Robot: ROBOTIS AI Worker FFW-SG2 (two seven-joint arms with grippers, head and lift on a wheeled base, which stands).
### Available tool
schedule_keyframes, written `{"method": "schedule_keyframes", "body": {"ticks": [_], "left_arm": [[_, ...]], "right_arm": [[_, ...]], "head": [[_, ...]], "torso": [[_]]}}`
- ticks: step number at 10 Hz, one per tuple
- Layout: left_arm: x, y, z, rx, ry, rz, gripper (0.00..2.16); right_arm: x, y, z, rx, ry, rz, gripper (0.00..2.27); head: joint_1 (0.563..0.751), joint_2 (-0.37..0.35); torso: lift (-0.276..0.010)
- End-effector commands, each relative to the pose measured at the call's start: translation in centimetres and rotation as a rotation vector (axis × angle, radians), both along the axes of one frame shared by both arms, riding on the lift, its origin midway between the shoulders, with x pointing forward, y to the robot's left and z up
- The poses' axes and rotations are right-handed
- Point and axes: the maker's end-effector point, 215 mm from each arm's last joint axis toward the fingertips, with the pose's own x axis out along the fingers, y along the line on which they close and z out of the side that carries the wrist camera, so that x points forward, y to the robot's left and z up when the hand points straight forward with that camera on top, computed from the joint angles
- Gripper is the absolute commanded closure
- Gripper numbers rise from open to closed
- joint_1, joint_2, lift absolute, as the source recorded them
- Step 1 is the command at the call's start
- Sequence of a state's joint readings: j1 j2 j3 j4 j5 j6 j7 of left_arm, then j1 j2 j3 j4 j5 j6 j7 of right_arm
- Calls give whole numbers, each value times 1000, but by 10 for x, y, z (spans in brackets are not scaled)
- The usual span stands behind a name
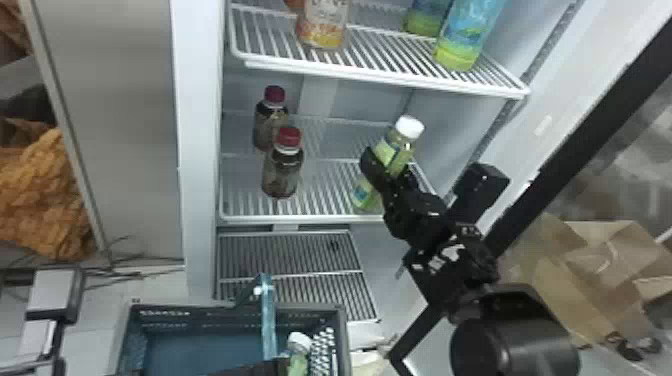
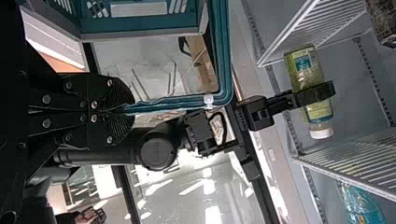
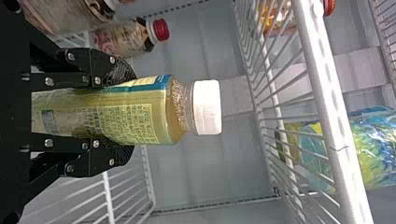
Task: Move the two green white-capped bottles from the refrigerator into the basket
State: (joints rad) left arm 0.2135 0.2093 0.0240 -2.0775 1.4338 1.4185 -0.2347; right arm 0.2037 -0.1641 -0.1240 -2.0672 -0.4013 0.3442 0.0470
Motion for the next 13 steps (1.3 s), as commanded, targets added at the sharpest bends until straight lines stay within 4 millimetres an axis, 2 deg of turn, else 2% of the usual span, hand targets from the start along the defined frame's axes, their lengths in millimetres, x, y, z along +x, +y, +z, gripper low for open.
{"method": "schedule_keyframes", "body": {"ticks": [1, 5, 7, 13], "left_arm": [[1, 1, 0, 1, 0, 2, 1142], [0, 2, 0, 2, -1, 4, 1142], [-1, 2, 0, 2, -1, 5, 1142], [-3, 3, 0, 5, -2, 8, 1142]], "right_arm": [[-17, 12, 7, 23, -4, 26, 955], [-46, 25, 11, 69, 2, 58, 955], [-58, 34, 19, 88, -7, 83, 955], [-103, 72, 20, 192, 39, 171, 955]], "head": [[695, -350], [695, -350], [695, -350], [695, -350]], "torso": [[-263], [-263], [-263], [-263]]}}
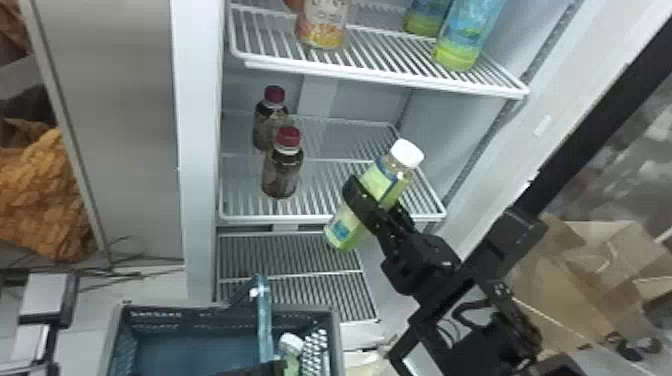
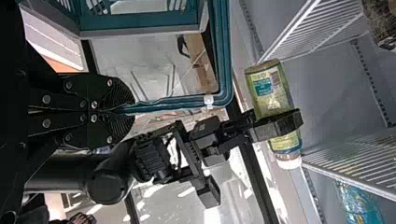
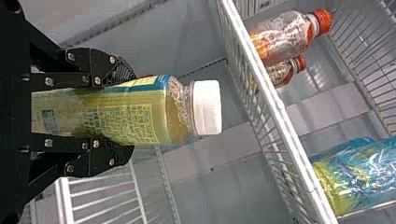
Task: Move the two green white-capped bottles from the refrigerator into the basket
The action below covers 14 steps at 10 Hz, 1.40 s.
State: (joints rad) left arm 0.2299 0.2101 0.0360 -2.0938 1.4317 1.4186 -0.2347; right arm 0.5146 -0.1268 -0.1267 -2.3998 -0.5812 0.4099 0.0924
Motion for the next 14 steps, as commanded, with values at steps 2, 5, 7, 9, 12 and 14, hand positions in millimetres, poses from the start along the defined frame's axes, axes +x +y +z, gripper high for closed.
{"method": "schedule_keyframes", "body": {"ticks": [2, 5, 7, 9, 12, 14], "left_arm": [[0, 1, -1, 0, 2, 2, 1142], [0, 1, 0, -1, 2, 4, 1142], [1, 0, 0, 1, -1, 2, 1142], [1, 0, -1, 5, -3, 1, 1141], [1, -1, -2, 10, -5, -2, 1142], [2, -1, -1, 11, -7, -1, 1142]], "right_arm": [[-30, 34, -2, 46, 62, 80, 955], [-66, 52, -27, 57, 172, 139, 955], [-86, 55, -46, 40, 257, 154, 955], [-104, 59, -66, 31, 343, 175, 955], [-120, 77, -85, 111, 423, 230, 955], [-135, 88, -98, 129, 488, 275, 955]], "head": [[695, -350], [695, -308], [695, -308], [695, -315], [695, -311], [695, -293]], "torso": [[-263], [-263], [-263], [-263], [-263], [-263]]}}
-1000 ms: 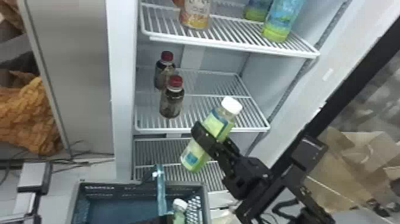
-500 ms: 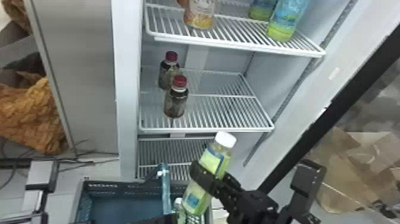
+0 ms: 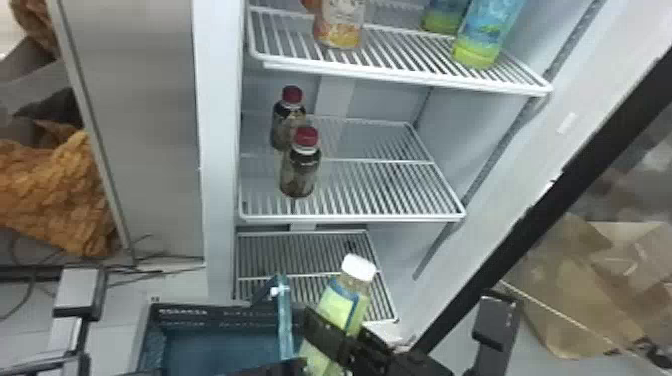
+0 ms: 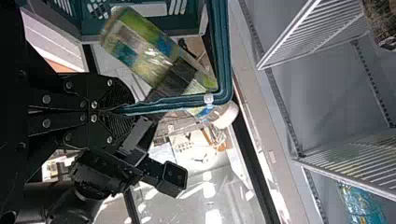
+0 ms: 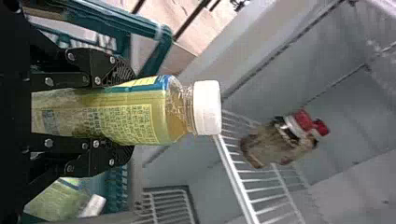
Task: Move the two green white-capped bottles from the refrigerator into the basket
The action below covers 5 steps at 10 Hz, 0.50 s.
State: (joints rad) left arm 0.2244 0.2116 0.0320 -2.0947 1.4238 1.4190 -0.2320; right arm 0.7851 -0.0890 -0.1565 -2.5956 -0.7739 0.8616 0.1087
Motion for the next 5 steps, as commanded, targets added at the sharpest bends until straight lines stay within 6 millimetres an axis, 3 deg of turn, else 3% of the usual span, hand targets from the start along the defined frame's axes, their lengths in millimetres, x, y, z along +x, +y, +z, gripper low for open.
{"method": "schedule_keyframes", "body": {"ticks": [1, 5], "left_arm": [[0, 0, 0, 0, -1, 0, 1142], [1, 0, 0, 0, -2, 4, 1142]], "right_arm": [[-8, 4, -8, -3, 35, 24, 953], [-28, 2, -27, -23, 122, 73, 897]], "head": [[695, -284], [695, -288]], "torso": [[-263], [-263]]}}
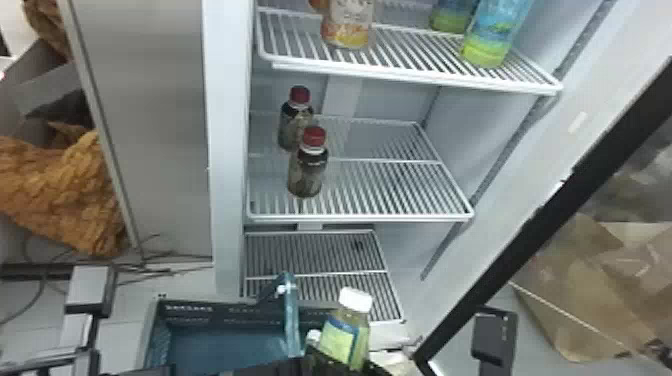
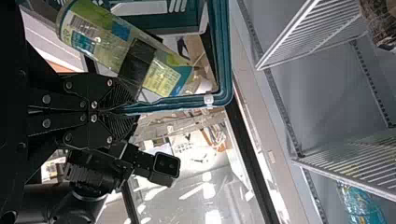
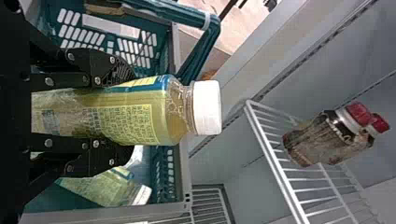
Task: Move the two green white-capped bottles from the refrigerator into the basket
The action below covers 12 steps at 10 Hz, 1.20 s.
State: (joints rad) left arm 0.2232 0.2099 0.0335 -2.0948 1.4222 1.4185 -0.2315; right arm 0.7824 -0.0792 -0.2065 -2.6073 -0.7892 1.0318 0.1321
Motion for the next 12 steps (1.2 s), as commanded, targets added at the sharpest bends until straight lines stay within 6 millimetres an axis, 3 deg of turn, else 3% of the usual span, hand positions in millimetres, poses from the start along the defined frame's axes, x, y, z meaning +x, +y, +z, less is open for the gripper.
{"method": "schedule_keyframes", "body": {"ticks": [1, 2, 3, 9, 12], "left_arm": [[-1, 0, 0, -1, 2, 1, 1142], [-1, 0, 0, -1, 2, 1, 1142], [-1, 0, 0, -3, 3, 0, 1142], [0, 2, -1, -1, 6, 6, 1141], [-1, 2, -1, -4, 8, 8, 1142]], "right_arm": [[1, -2, -5, 6, 8, 5, 800], [5, -5, -6, 5, 0, 5, 578], [10, -7, -2, 6, -17, -6, 512], [58, -46, 35, -56, -210, -126, 510], [90, -72, 75, -104, -374, -199, 510]], "head": [[695, -292], [695, -294], [695, -295], [695, -328], [695, -349]], "torso": [[-263], [-263], [-263], [-263], [-263]]}}
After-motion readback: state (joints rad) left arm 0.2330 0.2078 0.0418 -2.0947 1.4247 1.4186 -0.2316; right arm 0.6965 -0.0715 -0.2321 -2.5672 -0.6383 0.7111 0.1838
